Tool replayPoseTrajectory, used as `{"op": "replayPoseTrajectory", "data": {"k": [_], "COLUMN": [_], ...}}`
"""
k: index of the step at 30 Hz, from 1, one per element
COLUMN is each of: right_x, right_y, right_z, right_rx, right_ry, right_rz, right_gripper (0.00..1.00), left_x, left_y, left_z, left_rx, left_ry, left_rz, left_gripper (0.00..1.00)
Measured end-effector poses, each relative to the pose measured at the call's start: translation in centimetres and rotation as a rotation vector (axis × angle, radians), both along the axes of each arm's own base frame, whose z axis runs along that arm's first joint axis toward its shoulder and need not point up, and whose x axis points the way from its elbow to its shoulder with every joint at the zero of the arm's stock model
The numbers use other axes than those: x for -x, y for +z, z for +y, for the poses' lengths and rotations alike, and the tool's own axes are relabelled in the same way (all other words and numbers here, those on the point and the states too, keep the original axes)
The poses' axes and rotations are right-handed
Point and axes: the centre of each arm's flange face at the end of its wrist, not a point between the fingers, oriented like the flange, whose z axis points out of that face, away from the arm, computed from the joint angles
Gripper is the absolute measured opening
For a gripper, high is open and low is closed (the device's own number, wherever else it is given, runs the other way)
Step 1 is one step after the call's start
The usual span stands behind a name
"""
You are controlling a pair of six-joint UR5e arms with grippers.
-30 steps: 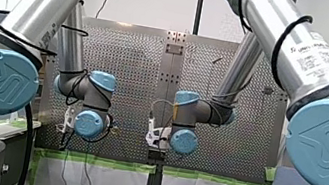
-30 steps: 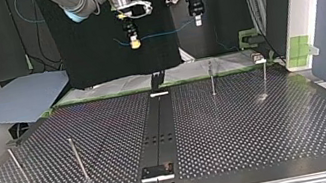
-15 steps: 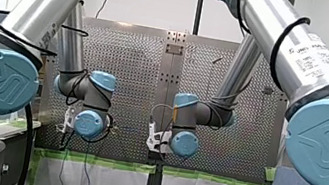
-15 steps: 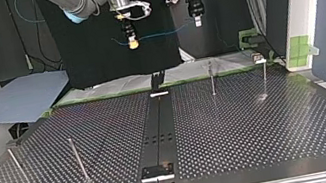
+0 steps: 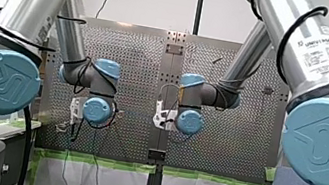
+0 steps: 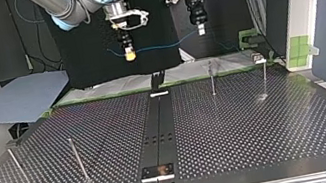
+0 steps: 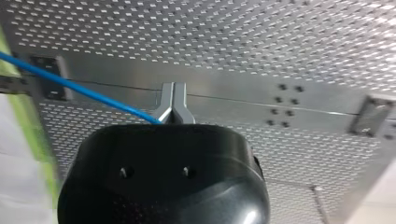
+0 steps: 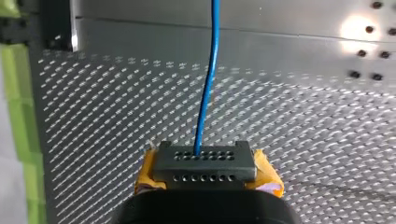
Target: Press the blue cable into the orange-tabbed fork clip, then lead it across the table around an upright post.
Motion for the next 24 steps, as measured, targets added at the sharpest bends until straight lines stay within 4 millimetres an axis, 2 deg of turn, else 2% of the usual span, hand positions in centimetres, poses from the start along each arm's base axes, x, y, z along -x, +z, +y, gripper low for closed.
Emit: {"op": "replayPoseTrajectory", "data": {"k": [5, 9, 14, 24], "right_x": [-0.5, -0.9, -1.1, -1.2], "right_y": [2.5, 3.0, 2.4, 0.7], "right_z": [-0.2, -0.4, -1.0, -2.1], "right_rx": [0.031, 0.047, 0.054, 0.047], "right_ry": [0.040, 0.065, 0.077, 0.079], "right_rz": [-0.048, -0.087, -0.107, -0.111], "right_gripper": [0.00, 0.00, 0.00, 0.00], "left_x": [-0.5, -1.0, -1.5, -3.0], "left_y": [1.8, 2.8, 1.8, -1.6], "left_z": [0.2, 0.5, 0.8, 2.1], "left_rx": [0.031, 0.031, 0.020, -0.002], "left_ry": [0.008, 0.016, 0.022, 0.040], "left_rz": [-0.042, -0.068, -0.061, -0.025], "left_gripper": [0.00, 0.00, 0.00, 0.00]}}
